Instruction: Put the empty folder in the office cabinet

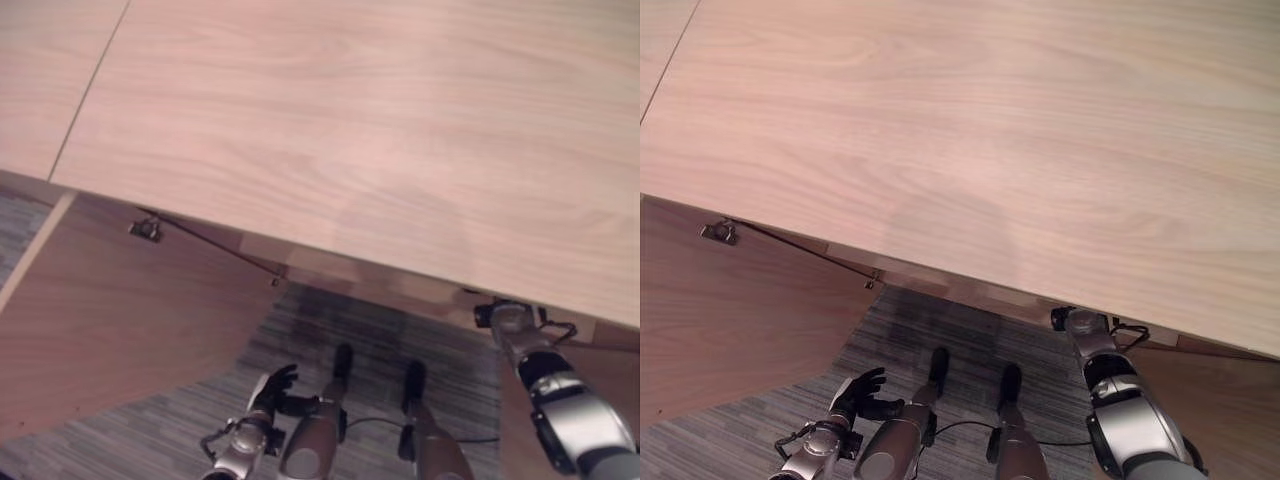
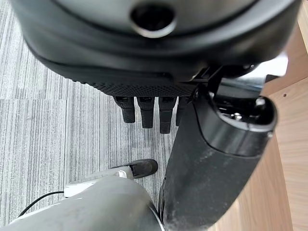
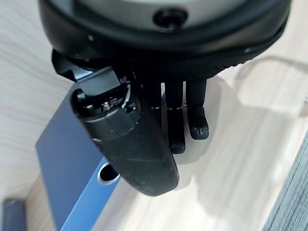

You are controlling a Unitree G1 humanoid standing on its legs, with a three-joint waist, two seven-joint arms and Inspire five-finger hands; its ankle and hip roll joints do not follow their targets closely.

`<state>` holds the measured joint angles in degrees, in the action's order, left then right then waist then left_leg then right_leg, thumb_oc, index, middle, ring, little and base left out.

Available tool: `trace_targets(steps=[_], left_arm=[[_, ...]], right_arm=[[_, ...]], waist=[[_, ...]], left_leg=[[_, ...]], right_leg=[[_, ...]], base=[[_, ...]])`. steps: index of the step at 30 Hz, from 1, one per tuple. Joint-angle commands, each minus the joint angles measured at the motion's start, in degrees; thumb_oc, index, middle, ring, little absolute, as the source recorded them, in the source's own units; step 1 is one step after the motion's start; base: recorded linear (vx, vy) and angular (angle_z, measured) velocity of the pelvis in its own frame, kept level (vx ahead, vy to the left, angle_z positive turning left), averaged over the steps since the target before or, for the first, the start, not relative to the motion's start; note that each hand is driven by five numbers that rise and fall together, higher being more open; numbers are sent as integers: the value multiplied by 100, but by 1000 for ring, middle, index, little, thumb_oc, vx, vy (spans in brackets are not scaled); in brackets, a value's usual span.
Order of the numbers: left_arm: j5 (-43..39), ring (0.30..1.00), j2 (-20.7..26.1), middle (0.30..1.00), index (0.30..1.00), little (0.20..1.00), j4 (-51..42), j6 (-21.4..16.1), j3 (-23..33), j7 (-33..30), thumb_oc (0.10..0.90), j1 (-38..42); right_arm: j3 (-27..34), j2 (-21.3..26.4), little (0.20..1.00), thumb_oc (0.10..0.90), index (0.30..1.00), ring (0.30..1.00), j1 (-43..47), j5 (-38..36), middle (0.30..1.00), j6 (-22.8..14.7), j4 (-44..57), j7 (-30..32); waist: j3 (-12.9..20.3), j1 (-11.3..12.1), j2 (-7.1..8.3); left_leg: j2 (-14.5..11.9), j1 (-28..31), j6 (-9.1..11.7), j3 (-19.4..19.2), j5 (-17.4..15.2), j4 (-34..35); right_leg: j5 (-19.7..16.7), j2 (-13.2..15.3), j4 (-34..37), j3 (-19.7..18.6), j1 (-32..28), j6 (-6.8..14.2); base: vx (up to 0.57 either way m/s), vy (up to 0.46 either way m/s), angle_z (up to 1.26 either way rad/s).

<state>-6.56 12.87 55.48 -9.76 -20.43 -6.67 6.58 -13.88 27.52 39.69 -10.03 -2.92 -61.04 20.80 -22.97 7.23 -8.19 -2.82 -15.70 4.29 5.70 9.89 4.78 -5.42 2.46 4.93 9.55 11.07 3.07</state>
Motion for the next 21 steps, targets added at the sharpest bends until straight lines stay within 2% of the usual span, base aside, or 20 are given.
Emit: trace_targets(steps=[1, 7, 11, 18, 21], left_arm=[[-48, 900, 370, 900, 900, 900, 232, 89, -581, -13, 800, -305], [-158, 900, 571, 900, 900, 900, 123, 61, -631, -1, 800, -231], [-157, 900, 674, 900, 900, 900, 100, 60, -683, 27, 800, -180], [-92, 900, 717, 900, 900, 900, 101, 72, -757, 160, 800, -236], [-81, 900, 670, 900, 900, 900, 218, 119, -751, 214, 800, -195]], right_arm=[[-126, 510, 300, 400, 300, 300, 539, -212, 300, -133, -81, 137], [-82, 834, 300, 400, 300, 300, 973, -341, 300, -133, -435, 175], [-81, 1104, 300, 400, 300, 300, 1254, -416, 300, -142, -597, 229], [-261, 1403, 300, 400, 300, 300, 1647, -418, 300, -143, -641, 230], [-235, 1285, 300, 400, 300, 300, 1577, -462, 300, -113, -685, 205]], waist=[[-4, 345, -80], [-178, 440, -199], [-206, 471, -210], [-147, 489, -182], [-26, 478, -101]], left_leg=[[-420, -114, 344, 38, -478, -353], [-245, -923, 366, 158, -647, -1142], [-172, -1212, 376, 247, -759, -1455], [-154, -1046, 360, 285, -811, -1386], [-200, -623, 356, 293, -858, -1236]], right_leg=[[1293, 713, -1837, -160, 702, 638], [1491, 856, -2522, -113, 1337, 623], [1671, 938, -2898, -99, 1581, 612], [1750, 936, -2896, -67, 1414, 590], [1758, 889, -2706, -9, 939, 573]], base=[[-42, -5, 1], [-63, -28, 3], [-6, -26, 24], [39, -12, 18], [70, -2, 59]])
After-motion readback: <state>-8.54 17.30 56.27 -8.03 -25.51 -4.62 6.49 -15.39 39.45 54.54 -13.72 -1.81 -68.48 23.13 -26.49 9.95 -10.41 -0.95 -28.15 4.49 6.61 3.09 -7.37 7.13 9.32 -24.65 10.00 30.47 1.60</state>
